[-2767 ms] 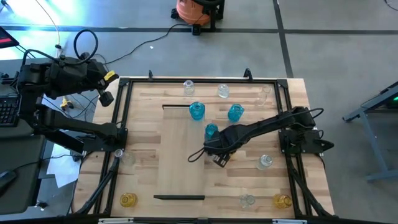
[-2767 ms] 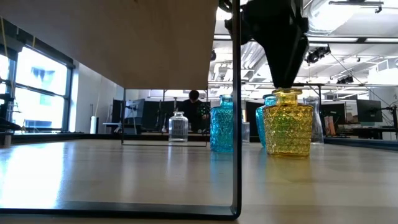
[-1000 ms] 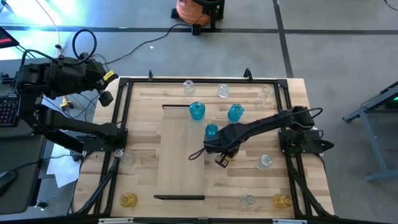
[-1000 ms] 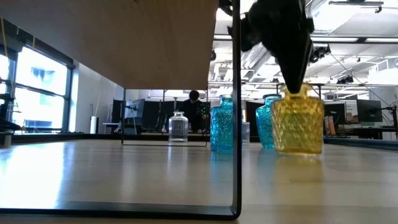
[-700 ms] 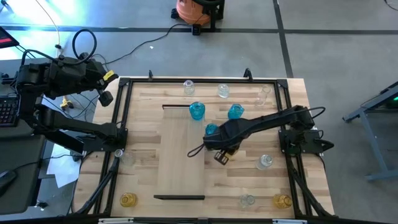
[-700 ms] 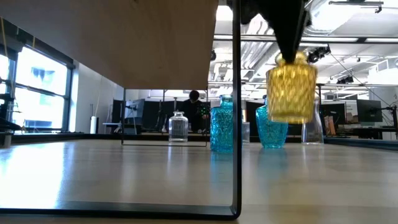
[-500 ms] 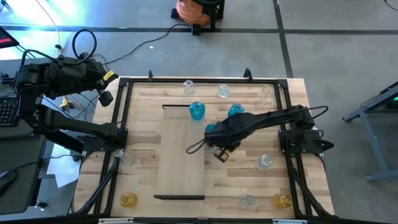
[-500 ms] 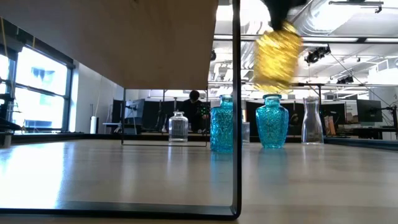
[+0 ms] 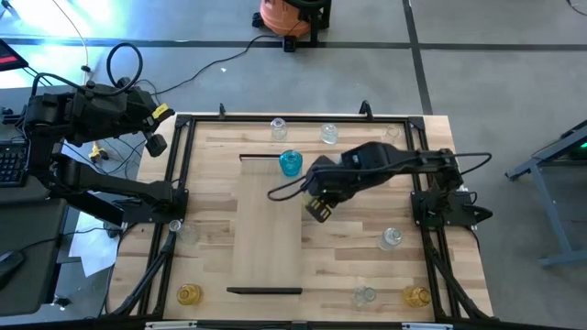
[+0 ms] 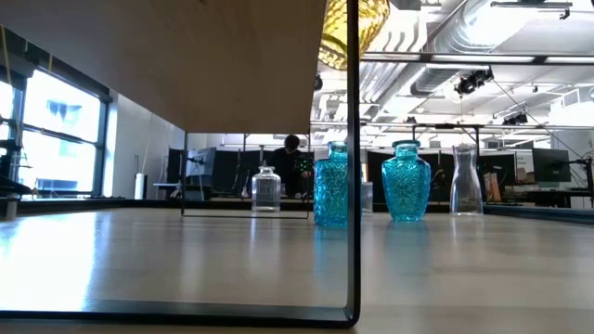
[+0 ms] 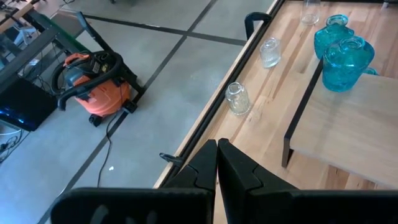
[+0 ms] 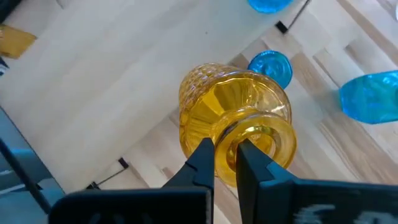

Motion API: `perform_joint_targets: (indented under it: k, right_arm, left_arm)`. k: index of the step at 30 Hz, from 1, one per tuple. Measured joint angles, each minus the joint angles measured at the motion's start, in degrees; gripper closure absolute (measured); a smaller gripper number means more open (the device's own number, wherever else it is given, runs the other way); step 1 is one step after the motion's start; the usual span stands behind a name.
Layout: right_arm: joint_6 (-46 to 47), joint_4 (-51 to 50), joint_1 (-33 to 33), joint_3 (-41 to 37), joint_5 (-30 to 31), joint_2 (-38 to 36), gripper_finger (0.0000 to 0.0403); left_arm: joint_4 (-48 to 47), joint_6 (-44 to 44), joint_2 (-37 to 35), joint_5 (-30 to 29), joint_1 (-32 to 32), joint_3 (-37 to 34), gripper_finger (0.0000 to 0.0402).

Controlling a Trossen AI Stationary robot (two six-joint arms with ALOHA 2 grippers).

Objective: Sort vases onto shelf
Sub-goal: Put the top yellow vase on the shelf

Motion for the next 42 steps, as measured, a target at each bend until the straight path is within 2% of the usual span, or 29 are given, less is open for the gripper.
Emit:
perform_joint_targets:
  k: [6,11,19,26,33,42]
  right_arm:
    - [-5.7,6.3,-0.5,3.9,-4.3,0.0,0.0398]
    - [-9.3,14.5,-1.7,4.7,-4.8,-0.5,0.0397]
    - [-16.1,8.4,-5.0,4.5,-7.9,1.5,0.0397]
    - [-26.7,9.8,-7.6,4.5,-9.6,5.1,0.0396]
    - [-37.8,9.3,-9.4,4.5,-9.9,7.8,0.0396]
    - [-43.8,5.6,-10.5,4.6,-9.9,7.8,0.0396]
  left_arm:
    - [0.0,0.0,0.0,0.0,0.0,0.0,0.0396]
    - [0.0,-0.1,0.0,0.0,0.0,0.0,0.0396]
    - [0.0,-1.8,0.0,0.0,0.0,0.0,0.0396]
    - [0.0,-3.1,0.0,0.0,0.0,0.0,0.0396]
    - [0.0,-8.6,0.9,0.0,0.0,0.0,0.0396]
    - [0.0,-14.0,2.5,0.0,0.0,0.0,0.0396]
